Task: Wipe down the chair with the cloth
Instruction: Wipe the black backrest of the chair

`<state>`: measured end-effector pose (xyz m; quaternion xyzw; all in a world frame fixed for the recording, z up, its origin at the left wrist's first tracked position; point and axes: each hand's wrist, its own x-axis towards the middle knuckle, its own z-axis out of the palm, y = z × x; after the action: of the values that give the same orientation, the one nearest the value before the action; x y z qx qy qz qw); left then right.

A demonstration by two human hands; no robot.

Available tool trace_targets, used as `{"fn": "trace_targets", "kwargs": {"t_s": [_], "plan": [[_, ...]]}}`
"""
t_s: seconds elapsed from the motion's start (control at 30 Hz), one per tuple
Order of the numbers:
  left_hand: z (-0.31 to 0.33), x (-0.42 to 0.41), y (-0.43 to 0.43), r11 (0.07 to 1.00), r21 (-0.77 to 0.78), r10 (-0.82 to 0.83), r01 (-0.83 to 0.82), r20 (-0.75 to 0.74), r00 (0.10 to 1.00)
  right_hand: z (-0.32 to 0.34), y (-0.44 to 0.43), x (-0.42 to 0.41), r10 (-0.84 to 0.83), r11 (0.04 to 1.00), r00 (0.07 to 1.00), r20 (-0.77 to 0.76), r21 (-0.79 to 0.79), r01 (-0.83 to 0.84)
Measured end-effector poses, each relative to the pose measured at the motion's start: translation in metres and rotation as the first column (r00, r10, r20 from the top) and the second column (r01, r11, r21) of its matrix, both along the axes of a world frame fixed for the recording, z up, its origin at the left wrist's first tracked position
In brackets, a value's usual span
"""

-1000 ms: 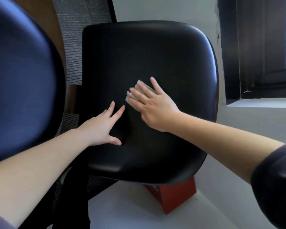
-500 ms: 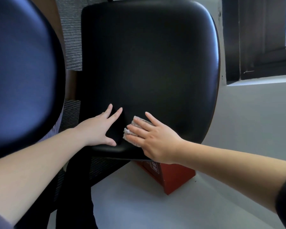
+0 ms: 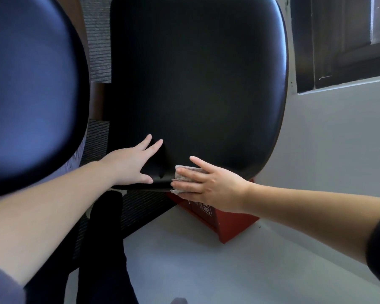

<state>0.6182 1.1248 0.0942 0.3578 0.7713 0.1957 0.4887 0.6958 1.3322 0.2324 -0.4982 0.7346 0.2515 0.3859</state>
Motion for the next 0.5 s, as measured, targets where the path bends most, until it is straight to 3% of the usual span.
{"fn": "trace_targets", "kwargs": {"t_s": [0.13,0.27,0.4,0.5], "plan": [[0.001,0.005,0.000,1.000,0.004,0.015,-0.015,0.007,1.000,-0.003,0.002,-0.002,-0.027,1.000,0.999,-0.024,-0.001,0.027],[-0.002,0.003,0.000,1.000,0.021,0.014,-0.015,0.013,1.000,-0.010,0.002,-0.001,-0.165,0.986,0.984,-0.072,-0.030,0.164],[-0.010,-0.005,-0.001,0.999,0.029,0.027,-0.027,0.022,0.999,-0.022,-0.003,-0.024,-0.403,0.915,0.893,-0.199,-0.056,0.400],[-0.012,-0.014,0.003,0.999,0.029,0.042,-0.043,0.026,0.999,-0.028,0.006,-0.064,-0.435,0.894,0.849,-0.300,-0.036,0.446]]}}
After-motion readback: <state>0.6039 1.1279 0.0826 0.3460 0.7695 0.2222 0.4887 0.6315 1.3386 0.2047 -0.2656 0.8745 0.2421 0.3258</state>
